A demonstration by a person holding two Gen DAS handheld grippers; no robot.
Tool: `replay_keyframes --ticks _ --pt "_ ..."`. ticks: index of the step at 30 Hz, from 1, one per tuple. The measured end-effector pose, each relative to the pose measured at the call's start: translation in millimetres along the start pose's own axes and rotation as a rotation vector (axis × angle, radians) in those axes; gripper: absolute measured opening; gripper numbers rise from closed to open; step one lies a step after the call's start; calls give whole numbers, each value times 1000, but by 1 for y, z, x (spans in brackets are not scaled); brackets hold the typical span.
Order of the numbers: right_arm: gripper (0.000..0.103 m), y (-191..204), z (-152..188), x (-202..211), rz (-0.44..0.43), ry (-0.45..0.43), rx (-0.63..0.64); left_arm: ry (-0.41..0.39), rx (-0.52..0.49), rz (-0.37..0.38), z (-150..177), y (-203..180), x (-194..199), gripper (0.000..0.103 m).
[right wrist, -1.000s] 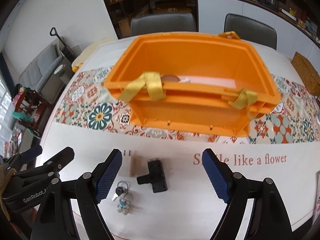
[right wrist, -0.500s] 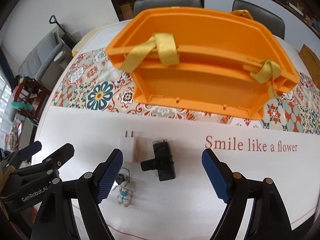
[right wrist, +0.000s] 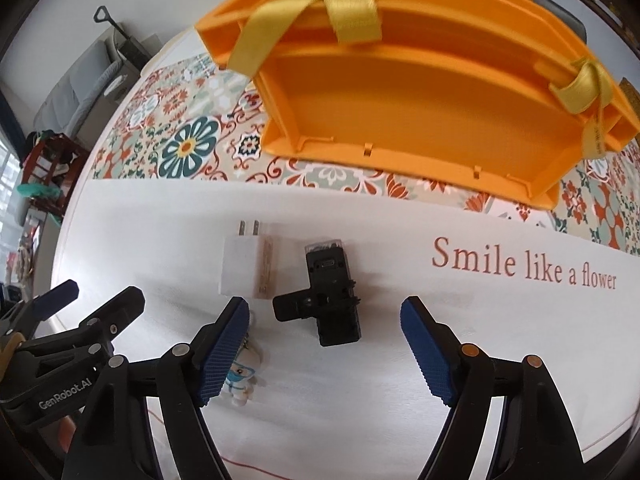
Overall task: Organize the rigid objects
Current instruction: 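Close the right tool on the black clip-like object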
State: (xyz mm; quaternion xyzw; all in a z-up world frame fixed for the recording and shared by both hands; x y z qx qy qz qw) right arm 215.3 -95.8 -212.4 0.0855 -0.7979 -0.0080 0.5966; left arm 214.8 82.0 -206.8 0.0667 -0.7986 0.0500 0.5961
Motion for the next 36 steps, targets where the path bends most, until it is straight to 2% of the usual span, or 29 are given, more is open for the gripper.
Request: replay_keyframes --ticks 12,25,26,28,30,36 --pt "73 -5 9 -30 -2 74 -1 56 -3 -13 10 -6 -25 101" --pt "60 -7 5 -46 1 60 36 83 -12 -27 13 -11 -43 101" --pt "58 -6 4 -46 1 55 40 83 -14 -28 13 -11 -43 101" --pt "44 -6 3 -45 17 44 58 83 -16 -28 13 -13 -44 101" --pt "37 -5 1 -45 16 38 66 84 -21 -26 13 -16 -45 101" --pt "33 -6 1 -44 3 26 68 68 -35 -17 10 -23 -42 101"
Point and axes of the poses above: each gripper's, at about its wrist camera, not at the fingertips, and x roughly against the way its jaws point, y to its left, z to its underside, the point moved 8 cm from there along -x, roughly the way its jaws point, and after that the axes turned 6 degrees about x, right-handed, at the moved point
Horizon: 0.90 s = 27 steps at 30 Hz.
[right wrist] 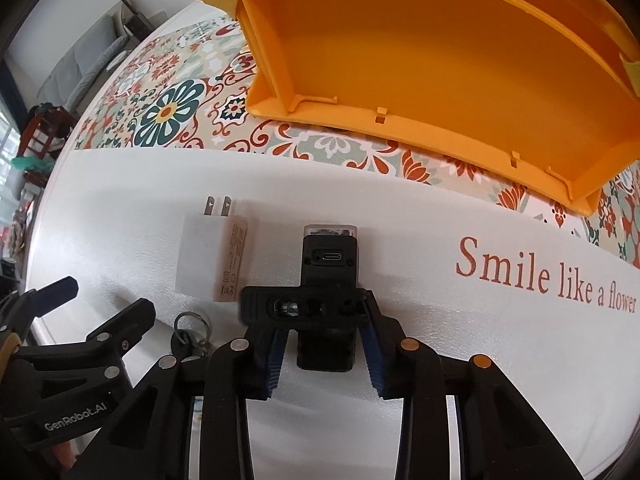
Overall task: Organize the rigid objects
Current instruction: 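Close the right tool on the black clip-like object, then close the left tool on the white plug adapter while the right tool holds the black object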
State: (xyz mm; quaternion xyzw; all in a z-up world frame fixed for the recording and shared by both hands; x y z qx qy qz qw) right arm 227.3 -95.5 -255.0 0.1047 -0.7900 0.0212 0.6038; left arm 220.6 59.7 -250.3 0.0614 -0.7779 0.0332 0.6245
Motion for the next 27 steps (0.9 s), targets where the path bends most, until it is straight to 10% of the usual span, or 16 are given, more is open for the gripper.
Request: replay_keyframes --ticks 27 --pt "30 -47 10 39 9 -90 -81 -94 -96 107 -16 -63 1 84"
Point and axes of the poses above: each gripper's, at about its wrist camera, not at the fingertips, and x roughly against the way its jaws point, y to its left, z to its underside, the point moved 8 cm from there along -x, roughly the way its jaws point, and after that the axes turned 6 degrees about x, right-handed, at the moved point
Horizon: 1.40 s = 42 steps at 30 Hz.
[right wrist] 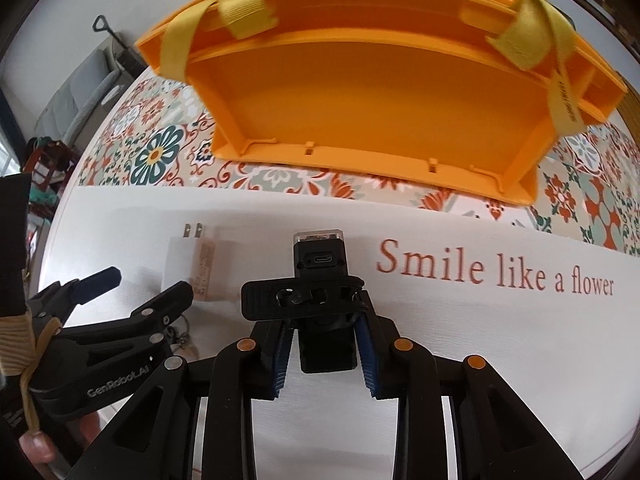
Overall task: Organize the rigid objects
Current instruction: 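Close the left tool on the white plug adapter while the right tool holds the black object, then carry the adapter with the left tool into the crate while the right tool carries the black object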
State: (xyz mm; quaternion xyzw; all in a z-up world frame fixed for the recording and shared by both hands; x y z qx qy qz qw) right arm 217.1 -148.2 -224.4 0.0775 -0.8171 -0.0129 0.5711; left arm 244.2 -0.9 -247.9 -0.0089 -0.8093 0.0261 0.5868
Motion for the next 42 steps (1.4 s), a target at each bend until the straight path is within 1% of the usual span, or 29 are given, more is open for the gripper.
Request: replay_keyframes --ticks 3,5,6,7,11,12,14,15,20,23,25,31,42 --pt "30 -6 2 -1 1 2 -13 2 -12 -2 -1 -5 -6 82" --pt "30 -11 4 -2 3 7 -24 6 -21 -1 -1 -9 -10 75" --pt "30 -12 5 -3 2 8 -29 7 -24 -3 -1 -10 -12 70" --pt "30 -14 6 -4 2 11 -31 9 -26 -6 -1 -11 -14 68" --pt "30 -17 8 -5 1 17 -35 -16 -35 -16 -4 -13 -15 65" --pt "30 -17 8 -5 0 16 -36 -20 -35 -10 -5 -14 -15 58" --pt "30 -18 8 -6 -2 16 -38 -33 -39 4 -5 -17 -13 40" --pt "30 -18 9 -6 -2 16 -36 -38 -44 6 -5 -18 -13 36" --pt "30 -16 8 -4 -5 9 -37 -34 -56 24 -5 -21 -12 36" --pt "30 -15 6 0 -7 -1 -36 -32 -46 52 -5 -22 -8 36" --pt "30 -15 6 5 -9 -7 -36 -42 -45 52 -5 -22 -3 36" --pt "30 -13 0 19 -9 -39 -40 -78 -38 85 -11 -26 18 36" --pt "30 -12 -18 55 -5 -118 -42 -165 -49 141 -27 -37 65 36"
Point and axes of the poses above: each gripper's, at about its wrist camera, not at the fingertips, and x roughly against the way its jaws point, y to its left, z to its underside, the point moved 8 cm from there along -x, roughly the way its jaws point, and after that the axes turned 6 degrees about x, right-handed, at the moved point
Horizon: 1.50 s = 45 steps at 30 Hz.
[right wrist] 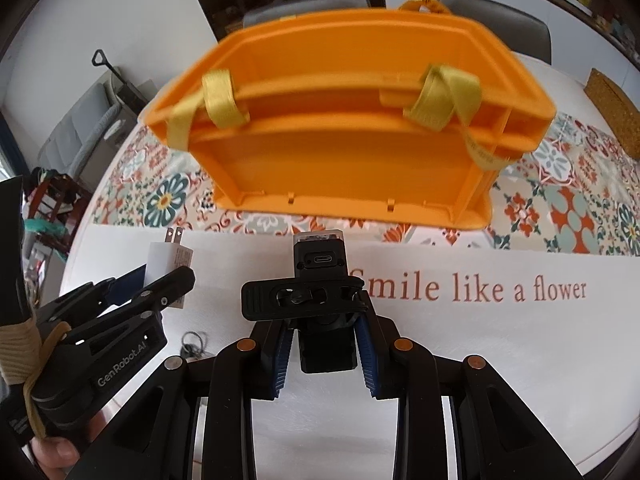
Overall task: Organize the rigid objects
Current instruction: 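Carry the adapter with the left tool into the crate while the right tool carries the black object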
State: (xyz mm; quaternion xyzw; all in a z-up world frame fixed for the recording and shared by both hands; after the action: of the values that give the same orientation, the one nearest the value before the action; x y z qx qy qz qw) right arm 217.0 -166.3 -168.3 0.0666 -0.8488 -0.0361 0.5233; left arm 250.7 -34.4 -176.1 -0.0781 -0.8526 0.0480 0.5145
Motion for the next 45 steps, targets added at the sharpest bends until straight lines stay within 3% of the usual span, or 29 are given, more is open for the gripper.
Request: replay_keyframes --ticks 23,45 --pt "30 0 -38 68 1 -158 -1 -156 -44 66 -48 -24 67 36" --pt "30 -15 -86 104 22 -269 -22 -245 -95 115 -105 -56 87 36"
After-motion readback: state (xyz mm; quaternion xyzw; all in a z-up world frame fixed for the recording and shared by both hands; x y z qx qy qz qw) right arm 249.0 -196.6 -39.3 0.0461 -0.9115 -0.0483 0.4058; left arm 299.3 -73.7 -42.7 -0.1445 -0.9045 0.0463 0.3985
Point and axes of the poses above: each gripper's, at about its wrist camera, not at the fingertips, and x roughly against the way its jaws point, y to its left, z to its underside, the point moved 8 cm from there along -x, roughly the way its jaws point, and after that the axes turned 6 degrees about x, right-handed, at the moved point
